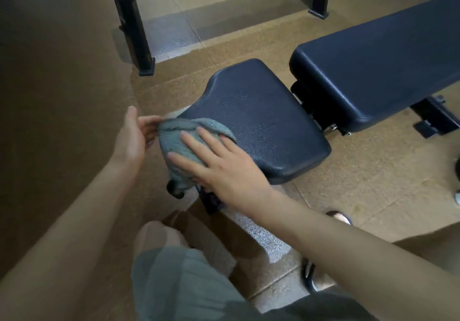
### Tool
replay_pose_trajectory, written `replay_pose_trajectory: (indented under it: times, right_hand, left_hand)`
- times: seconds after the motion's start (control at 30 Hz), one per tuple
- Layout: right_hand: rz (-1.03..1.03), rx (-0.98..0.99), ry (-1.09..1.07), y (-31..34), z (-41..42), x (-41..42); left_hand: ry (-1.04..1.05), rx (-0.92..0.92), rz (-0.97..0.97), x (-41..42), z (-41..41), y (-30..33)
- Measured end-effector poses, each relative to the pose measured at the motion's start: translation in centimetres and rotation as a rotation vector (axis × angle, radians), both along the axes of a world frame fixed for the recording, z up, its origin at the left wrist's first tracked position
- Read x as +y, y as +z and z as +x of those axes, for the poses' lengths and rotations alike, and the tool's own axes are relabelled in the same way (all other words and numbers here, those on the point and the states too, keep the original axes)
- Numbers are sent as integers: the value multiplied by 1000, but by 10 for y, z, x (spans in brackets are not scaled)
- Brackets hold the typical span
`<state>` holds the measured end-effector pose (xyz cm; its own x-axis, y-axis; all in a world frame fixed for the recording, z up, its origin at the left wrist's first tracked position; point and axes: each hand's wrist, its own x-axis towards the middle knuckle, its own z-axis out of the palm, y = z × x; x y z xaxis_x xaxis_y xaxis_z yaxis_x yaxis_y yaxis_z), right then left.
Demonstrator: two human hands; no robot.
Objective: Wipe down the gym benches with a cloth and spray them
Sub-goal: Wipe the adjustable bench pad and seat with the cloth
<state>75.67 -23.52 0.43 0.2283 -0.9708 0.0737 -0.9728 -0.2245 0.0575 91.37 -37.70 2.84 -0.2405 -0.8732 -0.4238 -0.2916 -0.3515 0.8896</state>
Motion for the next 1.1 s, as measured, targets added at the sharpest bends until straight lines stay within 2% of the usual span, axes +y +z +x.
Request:
replay_pose_trajectory:
  times: [0.13, 0.27, 0.37, 0.47, 0.57, 0.7, 0.77, 0.9, 1.0, 1.1]
  right_hand:
    - [-55, 19, -276, -6, -67, 68]
    - [-39, -50, -423, -6, -70, 99]
    - [25, -64, -359, 4, -66, 74]
    - [89, -149, -286, 16, -53, -1]
    - [191, -210, -309, 22, -41, -56]
    - [85, -171, -236, 15, -34, 4]
    - [97, -165, -190, 15, -34, 28]
    - [146, -171, -109, 21, -35, -41]
    - [208, -192, -181, 21, -40, -112]
    - [159, -193, -356, 23, -79, -136]
  left_hand:
    - [-50, -250, -164, 16, -38, -1]
    - [65, -444, -372, 32, -55, -12]
    - [120, -462, -374, 31, -57, -15]
    - [129, -470, -423, 33, -60, -12]
    - [98, -481, -487, 35, -58, -14]
    - [93, -481, -480, 36, -60, -12]
    - [120, -502, -455, 35, -62, -11]
    - [130, -507, -486, 36, -61, -13]
    - [146, -507, -503, 37, -61, -15]
    - [139, -514, -487, 35, -61, -13]
